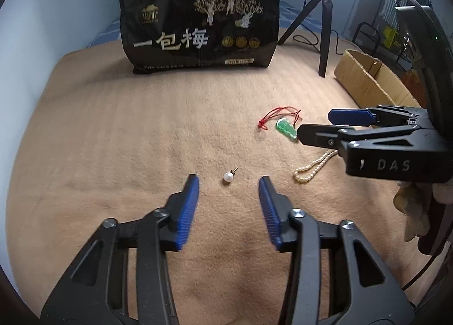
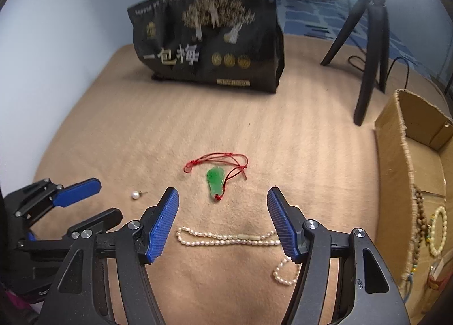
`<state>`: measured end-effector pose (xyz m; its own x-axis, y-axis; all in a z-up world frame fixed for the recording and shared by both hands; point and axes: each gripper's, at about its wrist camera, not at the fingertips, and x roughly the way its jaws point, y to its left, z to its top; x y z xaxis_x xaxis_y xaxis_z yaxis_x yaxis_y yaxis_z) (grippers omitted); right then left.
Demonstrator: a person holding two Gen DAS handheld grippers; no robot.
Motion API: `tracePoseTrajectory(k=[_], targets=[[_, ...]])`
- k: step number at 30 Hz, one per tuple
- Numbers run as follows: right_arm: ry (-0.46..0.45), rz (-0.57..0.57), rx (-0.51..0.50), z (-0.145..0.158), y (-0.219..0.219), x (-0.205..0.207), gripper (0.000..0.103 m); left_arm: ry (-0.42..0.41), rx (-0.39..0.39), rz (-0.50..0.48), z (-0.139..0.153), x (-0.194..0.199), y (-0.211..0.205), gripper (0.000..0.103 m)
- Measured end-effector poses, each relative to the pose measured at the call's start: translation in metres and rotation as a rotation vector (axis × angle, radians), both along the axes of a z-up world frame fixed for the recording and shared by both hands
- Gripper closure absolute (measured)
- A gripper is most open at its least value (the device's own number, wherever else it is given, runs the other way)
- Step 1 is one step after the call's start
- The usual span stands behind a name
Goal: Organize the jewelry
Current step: 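Move both open tools toward the pearl earring and jade pendant, then grasp the pearl stud earring with the left tool while the right tool grasps the green jade pendant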
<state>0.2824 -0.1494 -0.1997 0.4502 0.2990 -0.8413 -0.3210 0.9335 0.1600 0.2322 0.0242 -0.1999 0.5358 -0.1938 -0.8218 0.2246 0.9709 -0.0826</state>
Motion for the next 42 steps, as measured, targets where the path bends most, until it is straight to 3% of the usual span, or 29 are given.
tracePoseTrajectory(k=[21, 29, 42], targets=[[0.013, 0.057, -0.082, -0.028, 0.024, 0.02, 0.063, 0.044, -0.026, -0.018, -0.022, 0.018, -0.004, 0.077], [0.005, 0.059, -0.102, -0.028, 0.022, 0.019, 0.09, 0.039, -0.001, -0.049, -0.025, 0.016, -0.011, 0.096], [-0.018, 0.037, -0.072, -0.018, 0.012, 0.016, 0.091, 0.002, 0.019, -0.059, -0.019, 0.013, -0.013, 0.097]])
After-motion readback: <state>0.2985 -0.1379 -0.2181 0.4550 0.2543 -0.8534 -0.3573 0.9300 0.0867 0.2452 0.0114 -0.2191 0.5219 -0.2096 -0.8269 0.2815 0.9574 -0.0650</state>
